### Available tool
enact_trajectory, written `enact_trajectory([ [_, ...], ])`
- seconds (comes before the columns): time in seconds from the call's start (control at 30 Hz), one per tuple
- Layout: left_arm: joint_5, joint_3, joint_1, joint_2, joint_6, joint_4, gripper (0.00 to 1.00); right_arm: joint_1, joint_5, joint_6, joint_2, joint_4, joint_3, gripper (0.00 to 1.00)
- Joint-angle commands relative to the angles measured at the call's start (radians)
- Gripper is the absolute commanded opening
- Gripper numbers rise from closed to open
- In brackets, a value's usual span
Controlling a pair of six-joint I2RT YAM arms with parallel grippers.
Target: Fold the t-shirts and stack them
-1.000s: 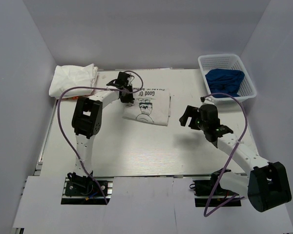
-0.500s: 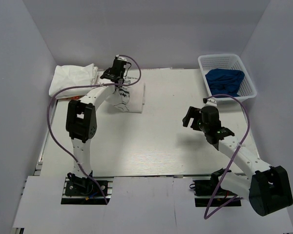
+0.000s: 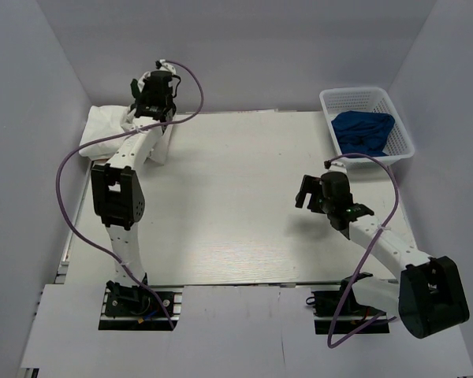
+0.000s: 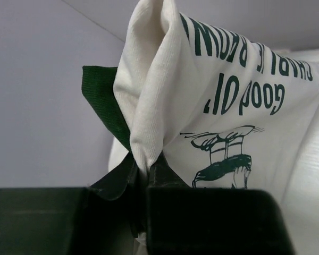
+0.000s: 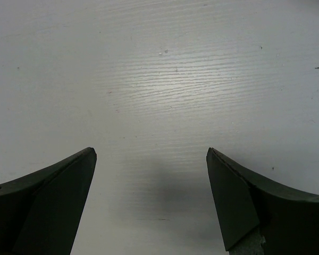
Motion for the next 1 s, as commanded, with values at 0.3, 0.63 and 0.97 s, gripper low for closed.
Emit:
enact_trajectory([
  [0.3,-0.037,0.136,0.014,-0.12,0.051,0.049,0.0,-0.002,0.036,-0.014,0.04,-0.005,0.049,0.9],
  [0.63,0.0,0.242,0.014,-0.176,0.027,-0.036,0.0,-0.002,0.03,-0.017,0.036,-0.019,0.054,0.9],
  [0.97,0.008,0.084,0.023,-0.2,0.056,0.039,0.0,-0.003,0.048,-0.015,0.075,-0.019,0.066,0.9],
])
